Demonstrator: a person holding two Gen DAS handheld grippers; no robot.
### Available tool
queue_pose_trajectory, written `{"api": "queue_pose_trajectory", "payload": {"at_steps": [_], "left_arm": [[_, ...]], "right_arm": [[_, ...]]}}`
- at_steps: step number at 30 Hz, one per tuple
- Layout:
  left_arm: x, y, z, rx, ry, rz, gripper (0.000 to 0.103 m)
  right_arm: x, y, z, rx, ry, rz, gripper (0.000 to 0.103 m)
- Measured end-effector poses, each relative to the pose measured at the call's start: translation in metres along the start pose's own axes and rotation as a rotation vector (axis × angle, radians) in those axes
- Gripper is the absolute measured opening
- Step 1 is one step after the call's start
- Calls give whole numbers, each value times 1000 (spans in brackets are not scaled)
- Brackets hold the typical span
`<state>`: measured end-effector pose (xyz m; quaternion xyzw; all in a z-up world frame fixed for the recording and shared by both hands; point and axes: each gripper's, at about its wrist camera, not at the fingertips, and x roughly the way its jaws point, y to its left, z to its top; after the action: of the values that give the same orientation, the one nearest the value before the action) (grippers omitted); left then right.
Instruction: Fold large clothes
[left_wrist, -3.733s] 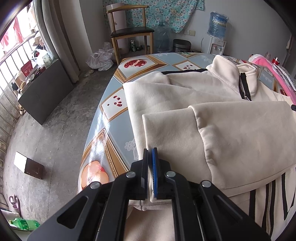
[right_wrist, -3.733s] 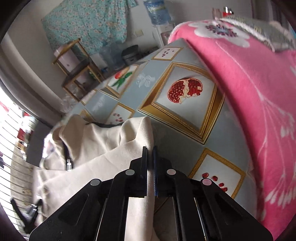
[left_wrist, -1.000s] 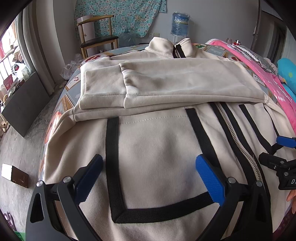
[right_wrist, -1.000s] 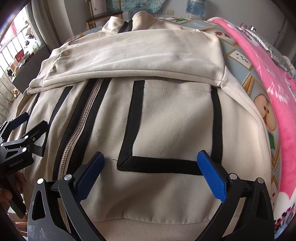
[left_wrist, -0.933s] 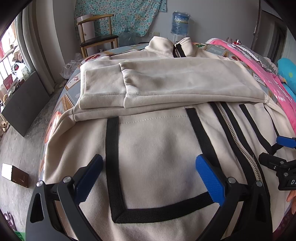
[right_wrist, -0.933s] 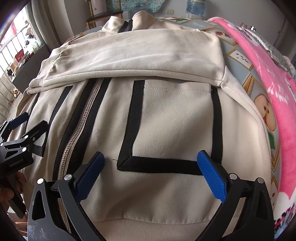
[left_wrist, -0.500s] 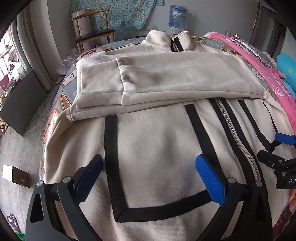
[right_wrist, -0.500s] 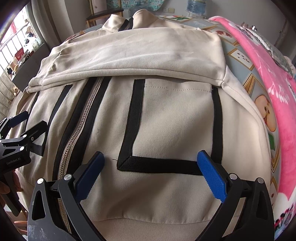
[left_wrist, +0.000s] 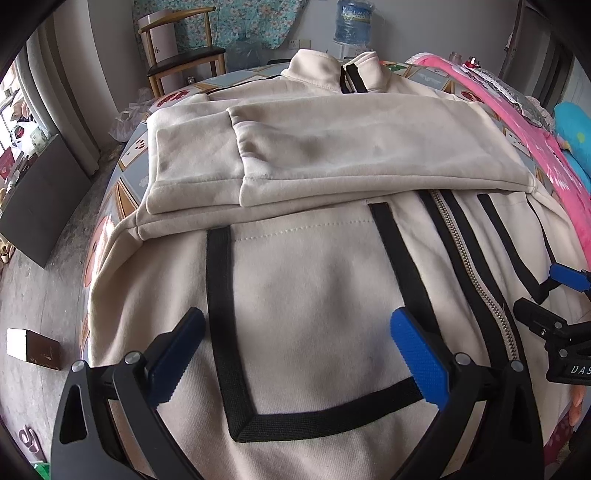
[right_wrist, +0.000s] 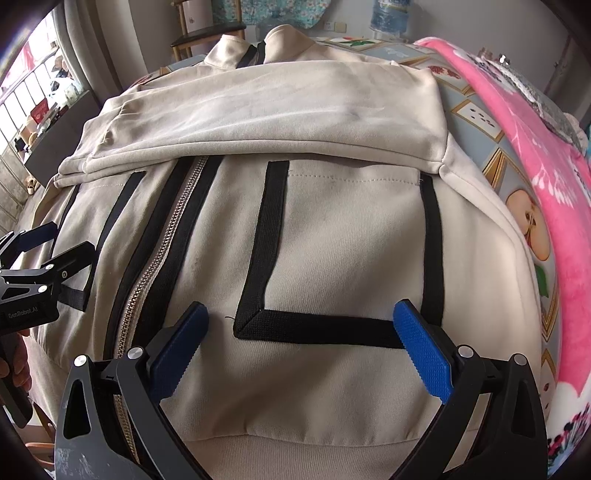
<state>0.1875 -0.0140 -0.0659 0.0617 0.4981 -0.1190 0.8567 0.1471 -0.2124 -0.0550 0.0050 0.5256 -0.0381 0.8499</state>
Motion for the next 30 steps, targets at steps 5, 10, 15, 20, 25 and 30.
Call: {"api": "queue_pose_trajectory", "payload": {"at_steps": [5,10,15,20,25,30], "left_arm": [[0,0,0,0,-7,0,98],[0,0,0,-1,-6,0,98],[0,0,0,0,-6,0,98],[0,0,0,-1,-6,0,98],[0,0,0,-1,-6,0,98],[0,0,0,-1,-6,0,98]], "right_arm": [[-1,-1,-2,-3,-7,1,97],[-1,-1,-2,-3,-7,1,97],[-1,-2,-2,-3,-9,2,97],[-1,-2,-3,-3,-7,2,97],[-1,-3,-2,-4,-9,2,97],[-1,-2,-2,-4,-9,2,97]]}}
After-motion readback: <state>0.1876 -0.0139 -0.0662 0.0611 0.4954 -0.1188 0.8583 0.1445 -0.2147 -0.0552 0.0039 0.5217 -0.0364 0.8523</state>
